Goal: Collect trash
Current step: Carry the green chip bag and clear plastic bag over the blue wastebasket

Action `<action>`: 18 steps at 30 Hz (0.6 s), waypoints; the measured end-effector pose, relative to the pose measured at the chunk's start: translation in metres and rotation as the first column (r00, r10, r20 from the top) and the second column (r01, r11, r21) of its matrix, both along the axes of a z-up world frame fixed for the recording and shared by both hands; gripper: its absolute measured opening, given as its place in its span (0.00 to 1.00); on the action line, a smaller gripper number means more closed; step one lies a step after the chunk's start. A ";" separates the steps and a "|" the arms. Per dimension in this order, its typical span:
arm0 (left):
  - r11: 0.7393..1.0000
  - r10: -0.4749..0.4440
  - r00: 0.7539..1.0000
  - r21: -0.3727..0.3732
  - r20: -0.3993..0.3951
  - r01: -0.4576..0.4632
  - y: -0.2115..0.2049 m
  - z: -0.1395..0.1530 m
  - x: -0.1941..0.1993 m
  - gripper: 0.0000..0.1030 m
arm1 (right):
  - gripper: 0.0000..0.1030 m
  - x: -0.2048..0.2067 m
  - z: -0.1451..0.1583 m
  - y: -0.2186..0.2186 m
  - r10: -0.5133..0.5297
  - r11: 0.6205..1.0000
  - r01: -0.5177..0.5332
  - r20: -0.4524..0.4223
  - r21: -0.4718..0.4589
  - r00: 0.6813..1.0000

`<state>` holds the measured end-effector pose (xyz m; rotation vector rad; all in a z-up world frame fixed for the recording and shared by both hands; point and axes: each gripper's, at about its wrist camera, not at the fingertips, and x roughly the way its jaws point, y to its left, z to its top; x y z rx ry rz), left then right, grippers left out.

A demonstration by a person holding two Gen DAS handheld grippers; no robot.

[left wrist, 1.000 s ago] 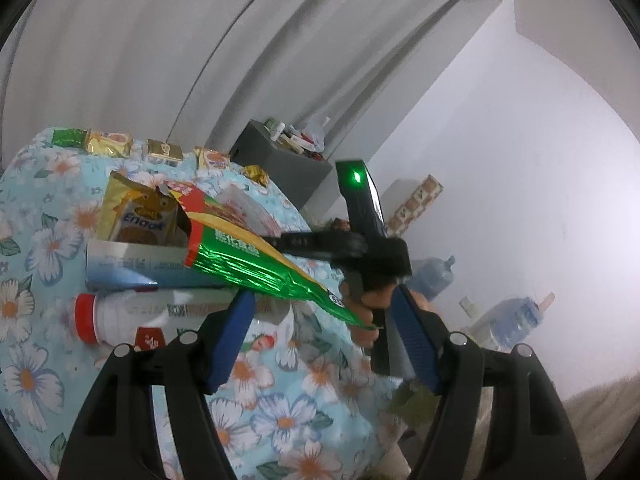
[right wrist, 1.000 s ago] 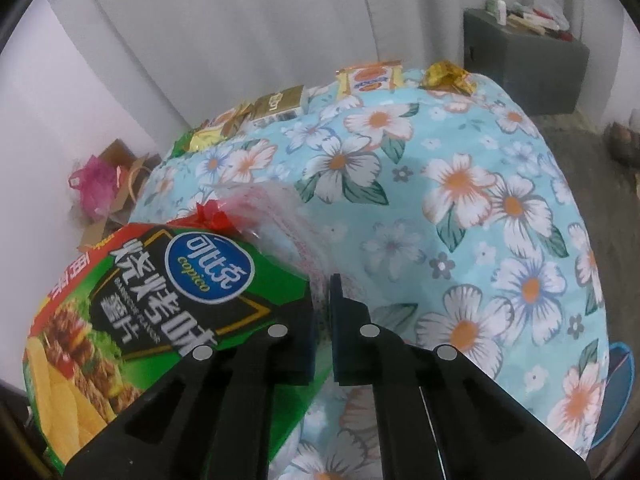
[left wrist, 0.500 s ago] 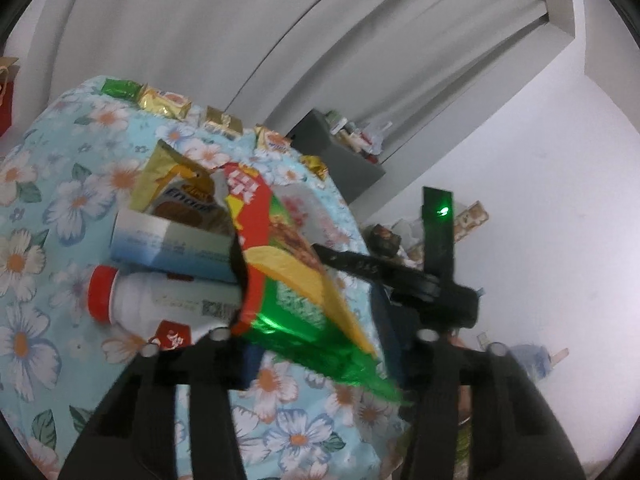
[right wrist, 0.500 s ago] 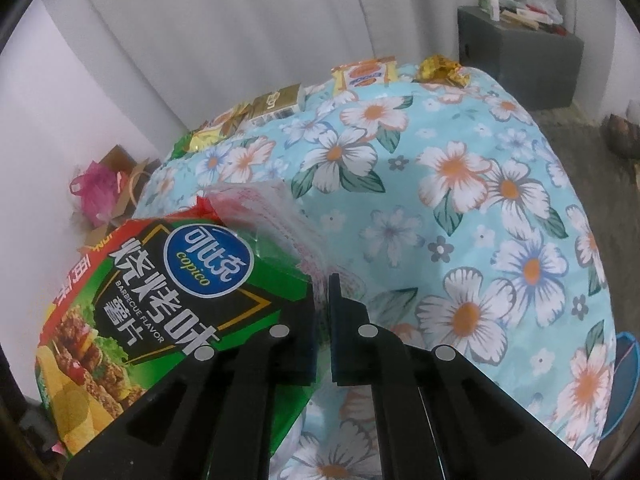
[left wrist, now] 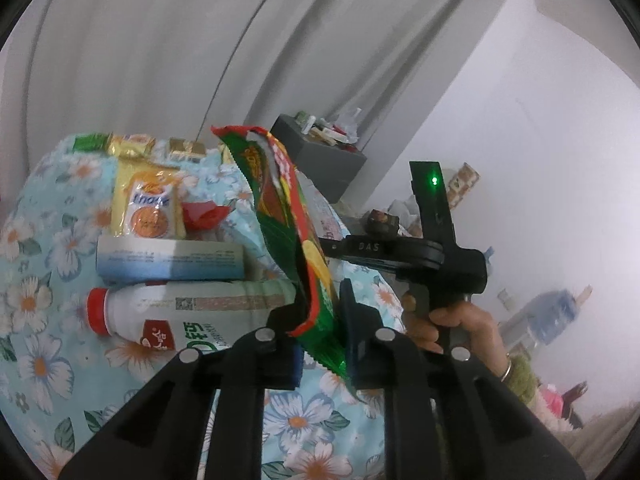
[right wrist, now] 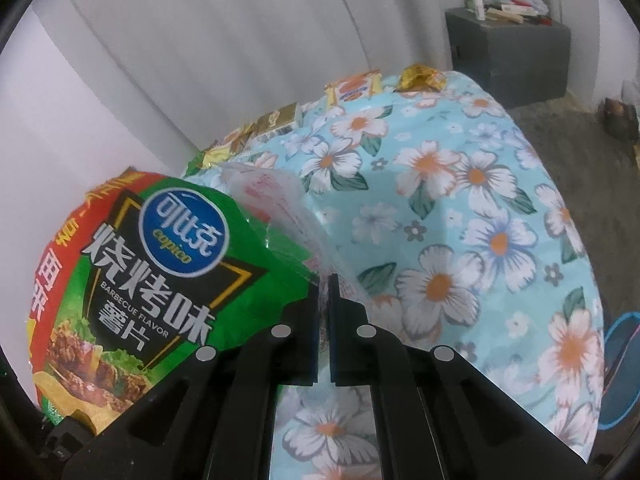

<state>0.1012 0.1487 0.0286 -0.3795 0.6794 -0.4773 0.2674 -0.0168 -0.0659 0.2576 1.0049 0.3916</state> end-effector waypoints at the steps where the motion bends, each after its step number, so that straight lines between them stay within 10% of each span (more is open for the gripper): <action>1: 1.000 -0.006 1.000 0.006 0.009 0.006 -0.001 0.001 -0.001 0.13 | 0.02 -0.003 0.002 -0.004 -0.007 1.000 0.007 0.002 0.009 1.000; 18: 0.996 -0.072 0.990 0.053 0.119 0.067 -0.015 0.015 -0.003 0.10 | 0.01 -0.064 0.016 -0.078 -0.152 0.976 0.148 0.012 0.157 0.988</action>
